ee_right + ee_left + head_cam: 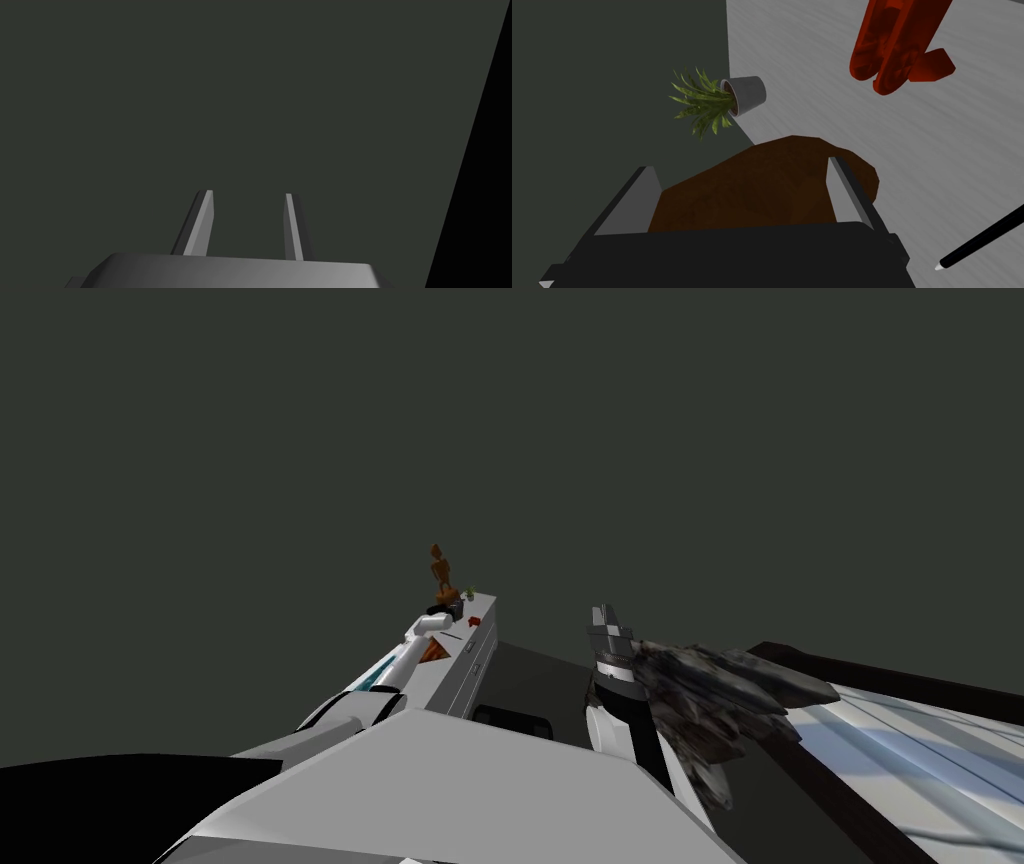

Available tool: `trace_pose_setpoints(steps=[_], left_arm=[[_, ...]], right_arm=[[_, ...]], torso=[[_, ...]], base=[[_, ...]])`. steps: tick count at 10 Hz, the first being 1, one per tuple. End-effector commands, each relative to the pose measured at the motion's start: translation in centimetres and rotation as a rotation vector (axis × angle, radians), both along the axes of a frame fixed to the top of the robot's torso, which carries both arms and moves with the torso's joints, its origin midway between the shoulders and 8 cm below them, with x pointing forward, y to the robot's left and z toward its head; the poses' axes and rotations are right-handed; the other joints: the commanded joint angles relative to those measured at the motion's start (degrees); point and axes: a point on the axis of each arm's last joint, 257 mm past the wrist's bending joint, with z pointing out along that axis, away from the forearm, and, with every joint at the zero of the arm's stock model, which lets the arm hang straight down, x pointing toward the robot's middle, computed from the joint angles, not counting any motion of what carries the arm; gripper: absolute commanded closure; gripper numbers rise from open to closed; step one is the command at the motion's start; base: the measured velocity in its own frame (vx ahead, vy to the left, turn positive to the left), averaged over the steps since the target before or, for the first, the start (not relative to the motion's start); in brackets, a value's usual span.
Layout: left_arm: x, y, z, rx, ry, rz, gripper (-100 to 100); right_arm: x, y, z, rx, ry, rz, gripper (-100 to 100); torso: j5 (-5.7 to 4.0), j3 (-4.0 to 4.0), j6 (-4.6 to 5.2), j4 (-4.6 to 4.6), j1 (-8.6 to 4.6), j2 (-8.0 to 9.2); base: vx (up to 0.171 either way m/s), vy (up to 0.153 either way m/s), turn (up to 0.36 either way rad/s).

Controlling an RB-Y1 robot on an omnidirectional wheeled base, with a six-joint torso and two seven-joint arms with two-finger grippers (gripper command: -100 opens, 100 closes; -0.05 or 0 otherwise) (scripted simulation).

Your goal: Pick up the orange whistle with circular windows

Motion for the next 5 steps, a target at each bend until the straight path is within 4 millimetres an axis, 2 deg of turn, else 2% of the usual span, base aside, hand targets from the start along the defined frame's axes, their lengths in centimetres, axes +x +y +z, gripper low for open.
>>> trace_pose_setpoints(steps=[1,2,3,5], left_arm=[[-0.3,0.3,-1.5,-0.009,0.052,0.005,-100],[0.3,0.1,-1.4,-0.016,0.083,-0.002,-100],[-0.4,0.4,-2.8,-0.023,0.117,0.007,-100],[-0.2,0.3,-3.2,-0.034,0.162,0.002,-100]], right_arm=[[0.0,0.0,0.0,0.0,0.0,0.0,0],[0.0,0.0,0.0,0.0,0.0,0.0,0],[0.0,0.0,0.0,0.0,0.0,0.0,0],[0.0,0.0,0.0,0.0,0.0,0.0,0]], torso=[[0.0,0.0,0.0,0.0,0.0,0.0],[0.01,0.0,-0.01,-0.01,0.0,0.0],[0.0,-0.01,0.0,0.0,0.01,-0.02],[0.01,0.0,-0.03,-0.01,-0.01,0.01]], base=[[0.01,0.012,-0.023],[0.014,0.014,-0.03],[0.015,0.014,-0.019],[0.009,0.007,-0.016]])
